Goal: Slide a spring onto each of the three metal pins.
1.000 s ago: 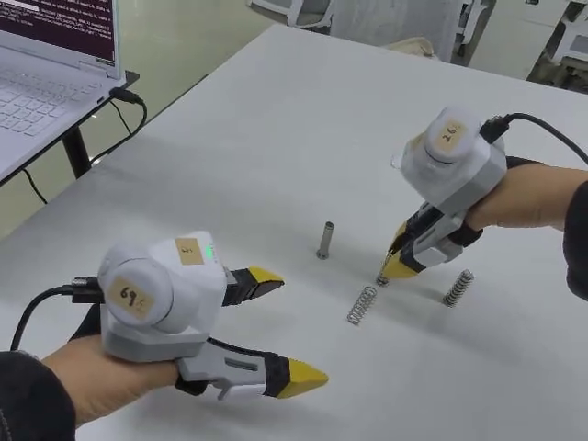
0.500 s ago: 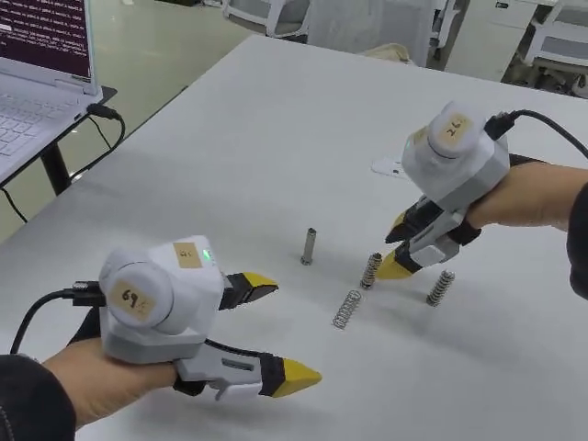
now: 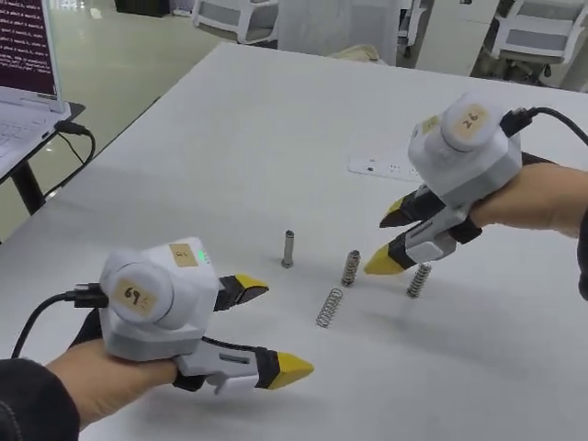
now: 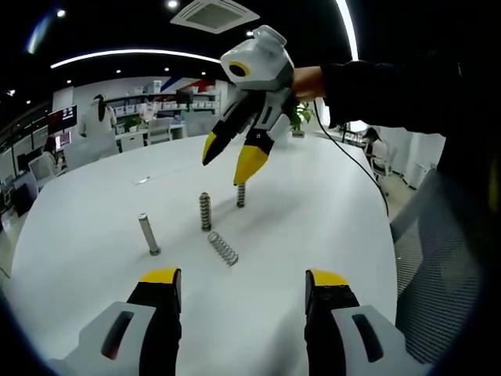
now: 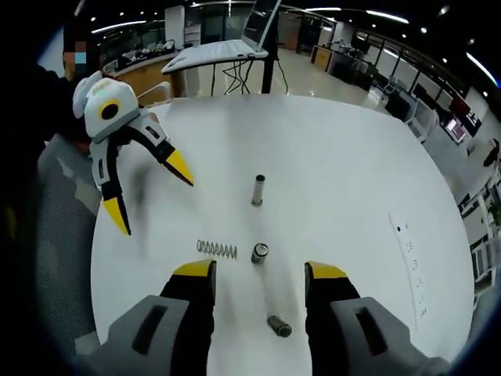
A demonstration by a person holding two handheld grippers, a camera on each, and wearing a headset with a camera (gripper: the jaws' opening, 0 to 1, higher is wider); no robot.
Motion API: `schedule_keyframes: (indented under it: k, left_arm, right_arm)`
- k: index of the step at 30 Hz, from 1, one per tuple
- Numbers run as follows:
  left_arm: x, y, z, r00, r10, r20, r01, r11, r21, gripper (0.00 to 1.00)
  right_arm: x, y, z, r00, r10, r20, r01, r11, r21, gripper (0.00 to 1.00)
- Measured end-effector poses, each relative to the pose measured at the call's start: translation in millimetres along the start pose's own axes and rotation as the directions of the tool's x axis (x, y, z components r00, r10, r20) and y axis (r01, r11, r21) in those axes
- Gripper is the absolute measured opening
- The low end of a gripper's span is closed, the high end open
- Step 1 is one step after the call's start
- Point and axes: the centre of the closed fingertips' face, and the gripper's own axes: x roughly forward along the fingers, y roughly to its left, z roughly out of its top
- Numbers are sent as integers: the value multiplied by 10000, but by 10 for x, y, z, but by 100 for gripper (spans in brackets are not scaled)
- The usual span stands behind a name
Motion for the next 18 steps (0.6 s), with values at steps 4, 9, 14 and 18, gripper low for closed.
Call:
schedule_keyframes:
  k: [4, 9, 14, 18]
  left_arm:
    - [72, -27, -4, 9998, -66, -195, 69, 9998, 195, 59]
    - [160, -49, 5, 9993, -141, -336, 151, 9994, 310, 58]
    - [237, -53, 10, 9989, -127, -459, 145, 9992, 384, 57]
    - [302, -30, 1, 9986, -72, -531, 91, 9993, 365, 57]
  right_arm:
    - [-101, 31, 13, 9988, -245, 435, 237, 9995, 191, 45]
    - [-213, 68, 15, 9949, -543, 847, 516, 9981, 344, 45]
    - [-326, 88, 9, 9880, -872, 1276, 792, 9946, 669, 45]
    - [-411, 109, -43, 9832, -1088, 1469, 962, 9912, 905, 45]
